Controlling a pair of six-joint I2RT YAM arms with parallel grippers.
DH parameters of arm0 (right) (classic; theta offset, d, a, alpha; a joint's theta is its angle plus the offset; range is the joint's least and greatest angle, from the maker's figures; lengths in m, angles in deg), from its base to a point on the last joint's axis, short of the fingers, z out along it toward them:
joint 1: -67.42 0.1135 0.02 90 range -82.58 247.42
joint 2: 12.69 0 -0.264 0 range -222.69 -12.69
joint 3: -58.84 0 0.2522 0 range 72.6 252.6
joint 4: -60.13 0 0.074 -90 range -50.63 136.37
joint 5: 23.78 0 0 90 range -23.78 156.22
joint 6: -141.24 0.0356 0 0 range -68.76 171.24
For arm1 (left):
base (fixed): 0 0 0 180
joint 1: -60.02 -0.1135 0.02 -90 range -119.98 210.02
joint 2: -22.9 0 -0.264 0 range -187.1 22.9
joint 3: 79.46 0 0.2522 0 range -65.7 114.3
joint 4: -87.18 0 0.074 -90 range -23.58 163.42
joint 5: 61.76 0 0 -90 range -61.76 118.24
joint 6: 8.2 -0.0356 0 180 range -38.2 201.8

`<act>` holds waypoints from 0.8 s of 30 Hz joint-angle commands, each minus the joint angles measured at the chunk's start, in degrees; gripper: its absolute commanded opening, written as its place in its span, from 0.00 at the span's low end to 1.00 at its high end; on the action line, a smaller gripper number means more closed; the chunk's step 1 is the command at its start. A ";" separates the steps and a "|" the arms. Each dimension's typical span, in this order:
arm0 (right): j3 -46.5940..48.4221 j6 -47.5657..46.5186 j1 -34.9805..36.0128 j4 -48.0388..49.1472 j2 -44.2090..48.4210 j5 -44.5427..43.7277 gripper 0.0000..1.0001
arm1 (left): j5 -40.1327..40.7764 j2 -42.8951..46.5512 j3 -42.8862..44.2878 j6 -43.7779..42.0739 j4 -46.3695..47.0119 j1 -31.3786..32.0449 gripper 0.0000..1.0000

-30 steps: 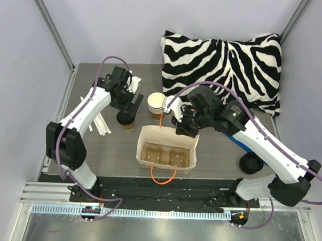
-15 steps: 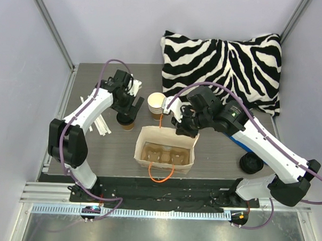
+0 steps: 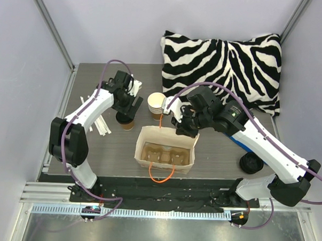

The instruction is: Pack the takeout coffee

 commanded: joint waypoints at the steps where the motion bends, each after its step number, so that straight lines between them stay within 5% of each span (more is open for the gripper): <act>1: 0.20 -0.27 0.10 1.93 0.29 0.84 0.01 | -0.83 0.00 -1.78 0.14 1.56 0.14 0.83; 24: 0.55 -0.18 0.01 1.67 0.20 1.19 0.01 | 2.86 3.69 0.51 0.23 0.06 1.72 0.95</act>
